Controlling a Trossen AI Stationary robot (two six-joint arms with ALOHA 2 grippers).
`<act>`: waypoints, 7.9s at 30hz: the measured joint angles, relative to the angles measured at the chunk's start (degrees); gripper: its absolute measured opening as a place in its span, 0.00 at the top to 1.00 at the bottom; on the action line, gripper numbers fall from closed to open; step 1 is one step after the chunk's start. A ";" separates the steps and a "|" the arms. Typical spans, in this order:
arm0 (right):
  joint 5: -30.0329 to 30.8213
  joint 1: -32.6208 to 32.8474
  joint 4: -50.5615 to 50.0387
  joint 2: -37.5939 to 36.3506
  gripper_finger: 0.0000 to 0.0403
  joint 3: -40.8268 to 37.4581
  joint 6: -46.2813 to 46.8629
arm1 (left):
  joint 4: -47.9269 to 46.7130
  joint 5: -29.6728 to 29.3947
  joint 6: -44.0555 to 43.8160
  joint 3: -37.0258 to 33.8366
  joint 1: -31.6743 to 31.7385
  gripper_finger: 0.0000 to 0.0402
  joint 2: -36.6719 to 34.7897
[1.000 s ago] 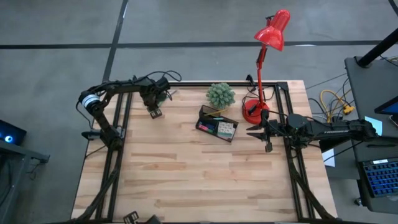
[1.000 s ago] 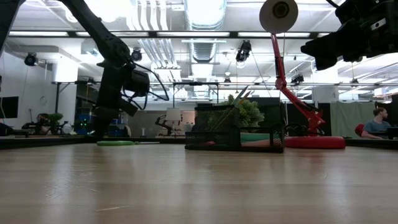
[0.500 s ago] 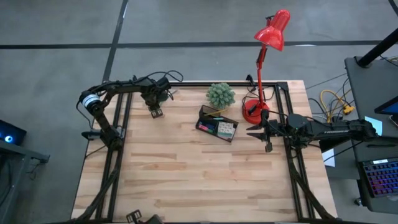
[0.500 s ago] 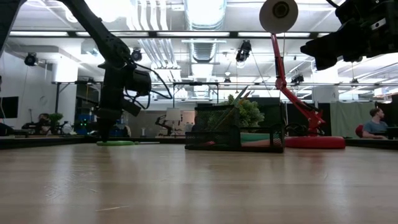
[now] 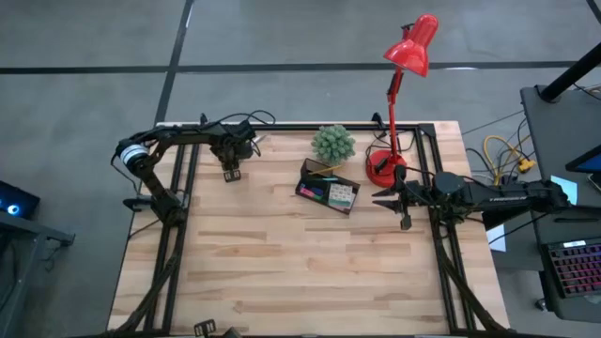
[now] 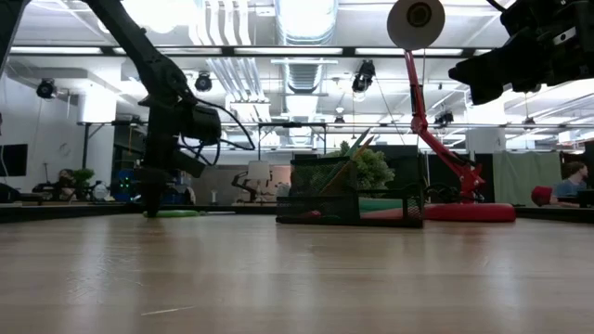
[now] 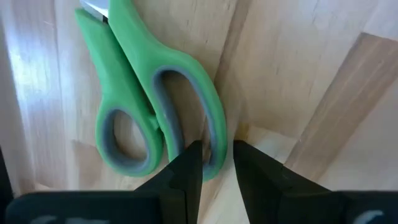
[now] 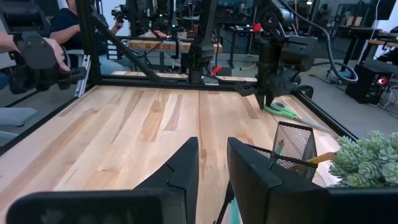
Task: Pick and place office supplies into organizer
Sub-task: Put the green scissors into the black desk organizer
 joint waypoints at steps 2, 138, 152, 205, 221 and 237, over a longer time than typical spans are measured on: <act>0.00 0.01 0.00 -0.01 0.81 0.00 -0.02 | 1.42 0.05 0.31 -1.15 0.02 0.80 0.02; 0.00 0.01 0.00 -0.01 0.80 0.00 0.00 | -6.41 -12.01 67.41 9.04 -29.49 0.64 4.70; 0.00 0.02 0.01 0.00 0.83 0.00 0.00 | -4.58 -13.65 66.82 7.86 -29.30 0.64 8.94; 0.00 0.00 0.00 0.00 0.82 0.00 0.00 | 6.01 3.81 26.22 13.02 -33.97 0.66 8.94; 0.00 0.01 0.00 0.00 0.82 0.00 -0.02 | 6.42 3.94 26.26 13.13 -33.99 0.97 17.11; 0.01 0.01 -0.01 0.00 0.79 0.00 0.01 | 4.66 2.80 19.89 12.62 -33.66 0.98 4.53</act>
